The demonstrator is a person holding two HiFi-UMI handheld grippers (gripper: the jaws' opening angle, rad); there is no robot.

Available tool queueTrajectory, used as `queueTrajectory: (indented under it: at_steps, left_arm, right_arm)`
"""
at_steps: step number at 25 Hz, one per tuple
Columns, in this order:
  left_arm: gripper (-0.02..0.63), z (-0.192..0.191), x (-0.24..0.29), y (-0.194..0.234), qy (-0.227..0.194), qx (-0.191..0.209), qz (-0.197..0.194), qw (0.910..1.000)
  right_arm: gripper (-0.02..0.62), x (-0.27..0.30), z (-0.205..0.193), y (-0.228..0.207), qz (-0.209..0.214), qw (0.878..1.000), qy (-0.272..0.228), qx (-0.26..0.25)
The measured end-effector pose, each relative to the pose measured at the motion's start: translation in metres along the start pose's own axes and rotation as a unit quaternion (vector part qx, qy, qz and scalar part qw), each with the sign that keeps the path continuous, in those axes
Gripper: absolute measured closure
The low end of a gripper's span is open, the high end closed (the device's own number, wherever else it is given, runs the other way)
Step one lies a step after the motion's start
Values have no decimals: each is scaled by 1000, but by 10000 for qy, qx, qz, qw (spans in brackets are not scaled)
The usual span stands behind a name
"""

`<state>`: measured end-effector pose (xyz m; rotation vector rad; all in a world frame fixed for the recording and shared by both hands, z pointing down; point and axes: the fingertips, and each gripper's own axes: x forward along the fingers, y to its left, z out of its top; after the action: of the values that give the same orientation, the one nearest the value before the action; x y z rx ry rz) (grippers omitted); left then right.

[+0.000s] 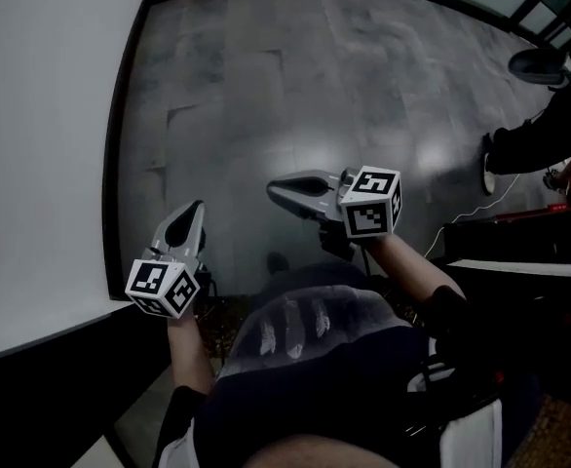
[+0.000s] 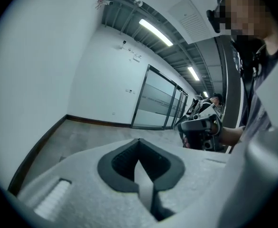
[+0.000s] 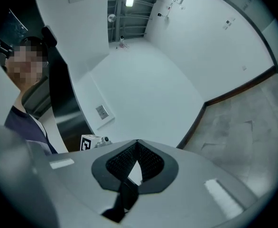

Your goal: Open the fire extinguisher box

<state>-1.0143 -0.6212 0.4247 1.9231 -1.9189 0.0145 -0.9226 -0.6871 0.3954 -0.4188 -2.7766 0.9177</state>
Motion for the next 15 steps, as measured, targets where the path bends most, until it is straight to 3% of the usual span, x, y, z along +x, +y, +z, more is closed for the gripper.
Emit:
queueTrajectory:
  at_steps: [11, 15]
  left_arm:
    - [604, 21, 32, 81, -128, -136, -437, 9989]
    - [604, 24, 46, 86, -62, -88, -294, 9995]
  right_arm:
    - [595, 95, 28, -37, -30, 9998, 139, 103]
    - [595, 99, 38, -54, 156, 9998, 96, 96]
